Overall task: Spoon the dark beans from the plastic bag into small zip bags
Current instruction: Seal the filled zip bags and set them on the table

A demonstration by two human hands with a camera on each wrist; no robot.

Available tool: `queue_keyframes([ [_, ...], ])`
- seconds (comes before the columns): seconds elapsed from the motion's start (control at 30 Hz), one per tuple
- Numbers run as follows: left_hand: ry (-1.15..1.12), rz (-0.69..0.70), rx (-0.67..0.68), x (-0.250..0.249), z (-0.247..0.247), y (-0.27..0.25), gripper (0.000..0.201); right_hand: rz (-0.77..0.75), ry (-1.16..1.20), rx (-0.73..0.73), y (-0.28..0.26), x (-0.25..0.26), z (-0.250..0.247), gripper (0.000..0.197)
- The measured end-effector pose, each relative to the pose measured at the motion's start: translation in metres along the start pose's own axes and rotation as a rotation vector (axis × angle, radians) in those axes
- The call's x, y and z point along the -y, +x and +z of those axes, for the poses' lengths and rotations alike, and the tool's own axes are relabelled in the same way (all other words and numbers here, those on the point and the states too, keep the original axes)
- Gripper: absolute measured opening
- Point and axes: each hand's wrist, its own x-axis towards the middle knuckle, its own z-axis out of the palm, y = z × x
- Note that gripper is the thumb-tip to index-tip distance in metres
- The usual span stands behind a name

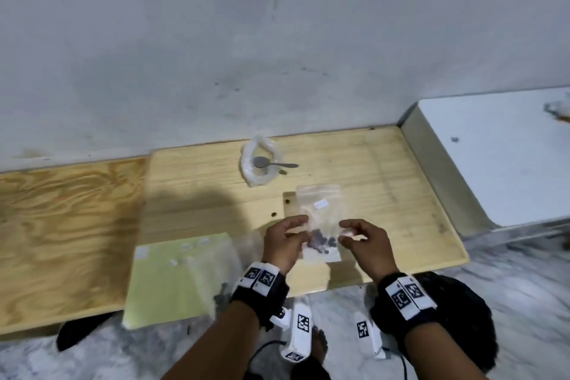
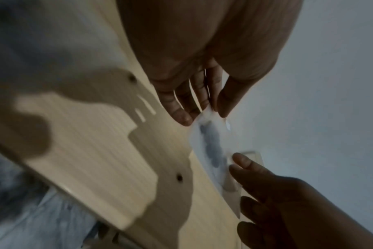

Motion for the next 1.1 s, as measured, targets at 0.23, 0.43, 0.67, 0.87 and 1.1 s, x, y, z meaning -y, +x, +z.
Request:
queue_keyframes([
  [0.23,0.111,-0.172,0.054,0.029,0.141,0.051,0.047,0.13,-0.307,-0.087,0.051,-0.06,-0.101,0.038],
  [0.43,0.242,-0.235,0.015,0.054,0.186,0.078,0.043,0.182,-0.475,-0.031,0.073,-0.087,-0.12,0.041],
  [0.67,0.316,-0.24,-0.02,0.044,0.188,0.073,0.047,0.146,-0.519,-0.033,0.062,-0.088,-0.112,0.044],
  [0.87,0.257,-0.144,0.015,0.017,0.135,0.044,0.031,-0.141,-0.298,-0.202,0.03,-0.048,-0.07,0.024],
  [1.1,0.208,0.013,-0.224,0.001,-0.012,-0.003,0.015,-0.173,-0.151,0.237,-0.027,0.003,0.053,0.026],
])
